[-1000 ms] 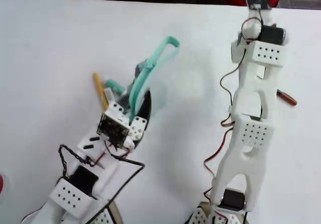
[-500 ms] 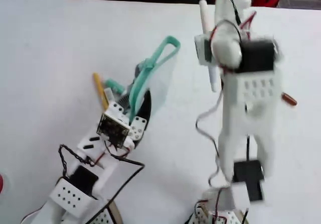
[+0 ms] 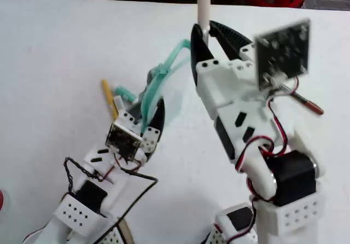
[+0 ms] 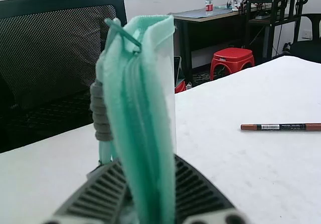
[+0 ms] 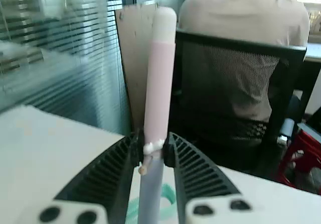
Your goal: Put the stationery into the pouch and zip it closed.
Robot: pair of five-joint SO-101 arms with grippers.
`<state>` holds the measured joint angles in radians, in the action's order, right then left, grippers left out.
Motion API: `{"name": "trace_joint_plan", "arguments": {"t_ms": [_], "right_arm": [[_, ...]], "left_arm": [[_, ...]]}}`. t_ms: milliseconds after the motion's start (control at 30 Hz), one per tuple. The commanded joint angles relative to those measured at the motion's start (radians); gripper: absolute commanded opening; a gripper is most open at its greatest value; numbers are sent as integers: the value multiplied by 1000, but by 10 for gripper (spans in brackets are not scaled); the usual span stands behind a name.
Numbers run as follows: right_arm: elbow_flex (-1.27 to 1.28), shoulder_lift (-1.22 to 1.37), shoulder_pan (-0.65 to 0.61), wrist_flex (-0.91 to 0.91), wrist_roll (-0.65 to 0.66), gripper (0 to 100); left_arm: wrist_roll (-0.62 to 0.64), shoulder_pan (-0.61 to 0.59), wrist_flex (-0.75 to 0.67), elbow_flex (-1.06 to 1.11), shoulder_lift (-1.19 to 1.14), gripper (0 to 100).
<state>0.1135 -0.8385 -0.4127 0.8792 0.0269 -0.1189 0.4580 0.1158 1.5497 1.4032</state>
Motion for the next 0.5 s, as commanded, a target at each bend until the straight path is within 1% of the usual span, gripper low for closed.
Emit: {"name": "trace_joint_plan", "arguments": {"t_ms": [0, 200, 333, 467], "right_arm": [[155, -76, -8, -199, -20, 18], [287, -53, -16, -377, -21, 18], [269, 19, -41, -466, -21, 18], [229, 119, -54, -476, -21, 18]], "left_arm": [[-6, -7, -21, -6, 10, 24], [-6, -7, -21, -6, 10, 24], [-6, -2, -21, -6, 10, 24], [-6, -8, -21, -9, 10, 24]]}}
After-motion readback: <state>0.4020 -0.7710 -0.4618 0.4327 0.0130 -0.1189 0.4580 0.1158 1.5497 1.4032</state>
